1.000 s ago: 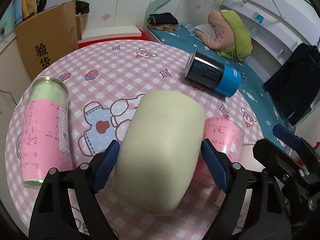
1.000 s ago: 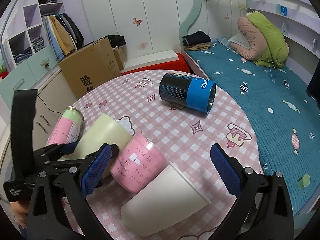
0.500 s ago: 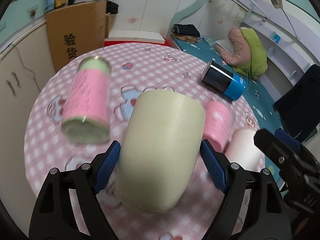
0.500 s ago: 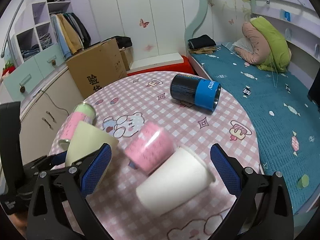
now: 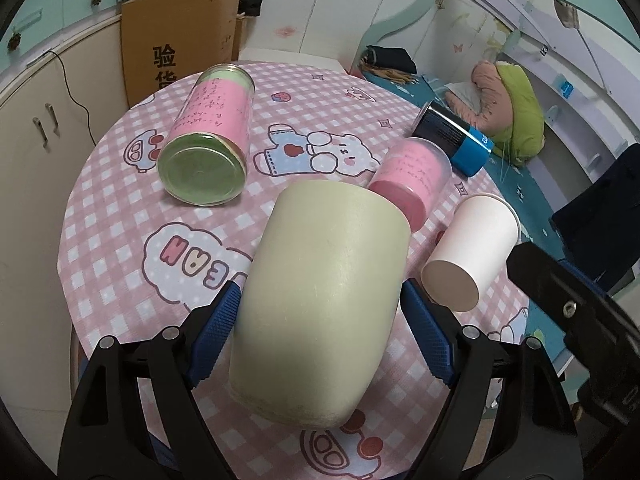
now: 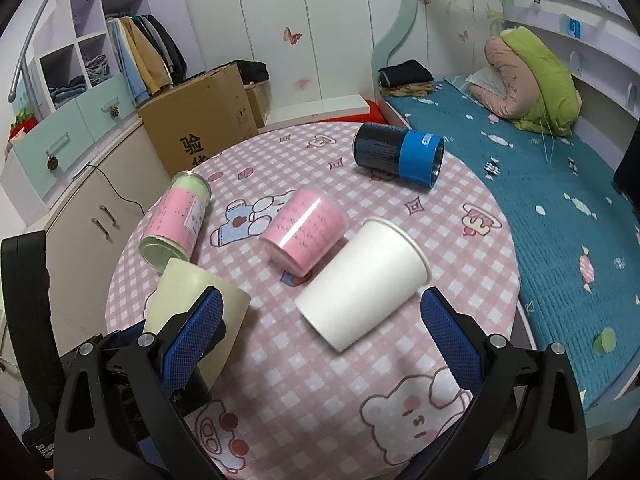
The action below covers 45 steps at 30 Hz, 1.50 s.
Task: Flip cup upright
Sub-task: 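Close the right gripper on the pale green cup and lift it, then rotate the held green cup with the right gripper until its rim faces up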
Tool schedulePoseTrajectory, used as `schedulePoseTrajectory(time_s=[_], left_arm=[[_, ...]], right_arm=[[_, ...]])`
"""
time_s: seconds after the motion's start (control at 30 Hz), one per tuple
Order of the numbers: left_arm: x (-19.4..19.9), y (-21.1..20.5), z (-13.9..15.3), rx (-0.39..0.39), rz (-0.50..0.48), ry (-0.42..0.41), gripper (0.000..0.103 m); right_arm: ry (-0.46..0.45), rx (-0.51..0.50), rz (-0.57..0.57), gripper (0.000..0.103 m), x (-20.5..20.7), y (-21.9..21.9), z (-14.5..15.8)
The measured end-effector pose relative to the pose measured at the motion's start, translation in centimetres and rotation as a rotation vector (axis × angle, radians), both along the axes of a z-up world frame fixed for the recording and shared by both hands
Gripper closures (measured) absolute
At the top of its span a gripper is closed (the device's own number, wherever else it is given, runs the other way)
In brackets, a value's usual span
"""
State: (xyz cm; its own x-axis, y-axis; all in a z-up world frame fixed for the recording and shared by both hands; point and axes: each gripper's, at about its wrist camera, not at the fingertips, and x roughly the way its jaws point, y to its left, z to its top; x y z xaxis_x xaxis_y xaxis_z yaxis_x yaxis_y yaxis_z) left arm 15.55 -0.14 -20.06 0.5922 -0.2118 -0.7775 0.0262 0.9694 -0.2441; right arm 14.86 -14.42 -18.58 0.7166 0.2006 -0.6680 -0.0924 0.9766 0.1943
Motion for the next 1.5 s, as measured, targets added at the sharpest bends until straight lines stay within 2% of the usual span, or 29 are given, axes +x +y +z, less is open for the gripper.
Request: schedulePoseTrajectory(time_s=[0.07,0.17,0.27,0.43,0.63,0.83,1.03,1.07,1.17,1.5], left_arm=[[0.0,-0.1,0.2,0.014,-0.017,-0.007,0.019],[-1.0,0.1,1.3,0.022,-0.029,-0.057,0.01],[-1.9,0.9,2.2,-0.006,-0.045,-0.074,0.01],[-4.2,3.9,3.7,0.01,-0.024,-0.116,0.01],[-5.3,7.4,4.1,0.094,0.049,-0.146,0.008],[-4.4,9.7,2.8,0.071,0.053,-0.099,0.008],[-3.5,10.3,1.7,0.078,0.031,-0.068,0.008],[-3.3,10.3,1.6,0.077,0.029,-0.065,0.008],[-3.0,10.4,1.2,0.057,0.021,-0.048,0.008],[-2.4,10.4,1.0,0.046,0.021,-0.04,0.008]], right_arm=[[0.014,0.009,-0.003,0.007,0.0,0.1,-0.2],[0.02,0.021,-0.012,0.007,-0.2,0.1,-0.2],[0.018,0.039,-0.019,0.007,-0.5,0.4,0.2],[0.025,0.067,0.006,0.007,-0.6,2.1,0.6],[0.154,0.171,0.079,0.007,1.2,6.0,-1.5],[0.259,0.217,0.088,0.007,3.4,8.7,-4.1],[0.304,0.269,0.073,0.007,4.8,8.5,-5.5],[0.306,0.272,0.076,0.009,4.8,8.4,-5.5],[0.296,0.261,0.075,0.026,4.9,8.3,-5.5],[0.28,0.205,0.115,0.026,5.3,9.1,-5.4]])
